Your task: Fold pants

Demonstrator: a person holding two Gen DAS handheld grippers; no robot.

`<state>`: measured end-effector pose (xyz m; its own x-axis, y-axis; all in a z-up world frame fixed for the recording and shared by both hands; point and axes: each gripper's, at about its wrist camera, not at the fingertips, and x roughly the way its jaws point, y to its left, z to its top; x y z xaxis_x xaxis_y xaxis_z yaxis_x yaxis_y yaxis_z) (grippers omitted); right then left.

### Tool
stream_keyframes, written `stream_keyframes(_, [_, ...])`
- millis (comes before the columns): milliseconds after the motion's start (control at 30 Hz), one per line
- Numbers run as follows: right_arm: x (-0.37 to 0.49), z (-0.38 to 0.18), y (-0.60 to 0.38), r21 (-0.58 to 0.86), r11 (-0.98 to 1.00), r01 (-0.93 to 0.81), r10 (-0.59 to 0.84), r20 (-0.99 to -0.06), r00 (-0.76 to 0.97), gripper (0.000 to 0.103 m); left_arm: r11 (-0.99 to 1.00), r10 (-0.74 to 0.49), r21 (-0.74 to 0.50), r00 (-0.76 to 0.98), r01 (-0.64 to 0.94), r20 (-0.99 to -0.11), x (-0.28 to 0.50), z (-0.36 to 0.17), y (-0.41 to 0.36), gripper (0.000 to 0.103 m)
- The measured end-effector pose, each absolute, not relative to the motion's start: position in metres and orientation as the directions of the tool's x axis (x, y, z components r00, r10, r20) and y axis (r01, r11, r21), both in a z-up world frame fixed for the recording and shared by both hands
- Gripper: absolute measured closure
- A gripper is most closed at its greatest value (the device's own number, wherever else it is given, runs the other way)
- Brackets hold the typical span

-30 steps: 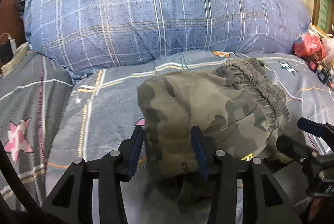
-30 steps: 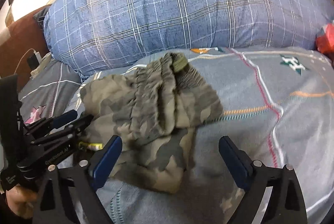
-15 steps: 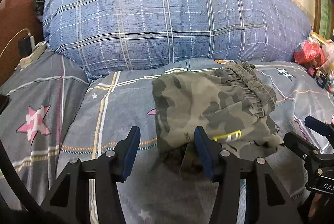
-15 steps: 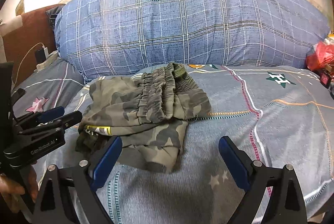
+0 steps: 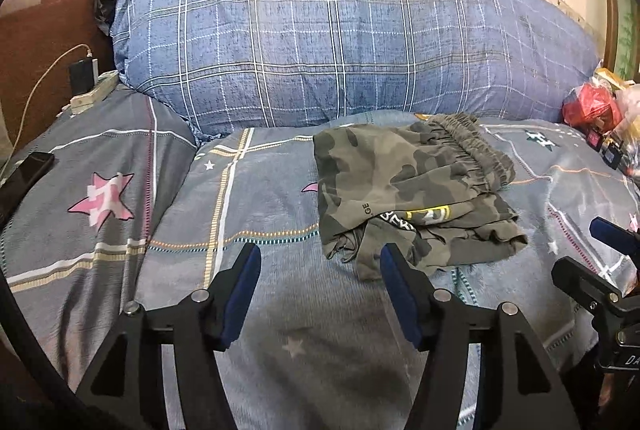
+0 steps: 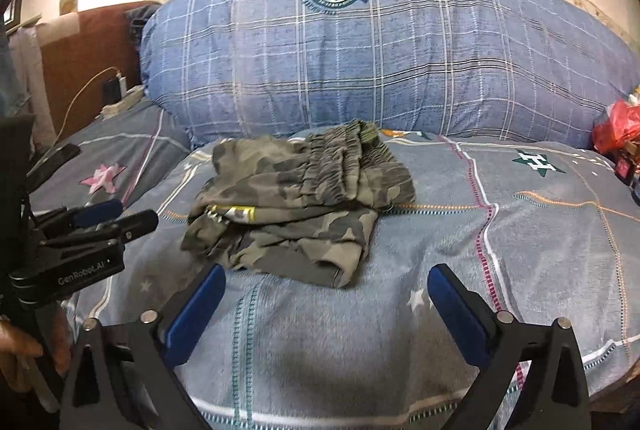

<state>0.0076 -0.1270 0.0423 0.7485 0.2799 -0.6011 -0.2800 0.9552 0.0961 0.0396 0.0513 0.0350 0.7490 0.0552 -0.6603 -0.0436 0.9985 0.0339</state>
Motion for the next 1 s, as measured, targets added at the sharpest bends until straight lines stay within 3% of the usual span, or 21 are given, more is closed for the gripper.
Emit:
stream_keyframes(467, [-0.027,0.07,-0.141,0.131,0.963,-0.234,0.263,-0.632,0.729,0.0,0.997,0.042,0.072,0.792,0.003,-0.609,-0.007,0.066,0.037,0.035])
stream_keyframes(567, [-0.031,0.072,-0.14,0.135,0.96,-0.245,0.274,-0.635,0.722,0.0,0.998,0.047,0.067,0.798,-0.008,-0.601,-0.015,0.072,0.037,0.019])
stream_keyframes(767, [-0.039,0.077,-0.135,0.135,0.953,-0.27,0.293,-0.631,0.718,0.0,0.989,0.124,0.143,0.795,-0.048,-0.594,-0.02,0.075,0.032,0.019])
stream_keyframes(1000, [-0.036,0.079,-0.139,0.138,0.954,-0.265,0.29,-0.638,0.713,0.0,0.991,0.106,0.128,0.774,-0.033,-0.625,-0.015,0.067,0.031,0.019])
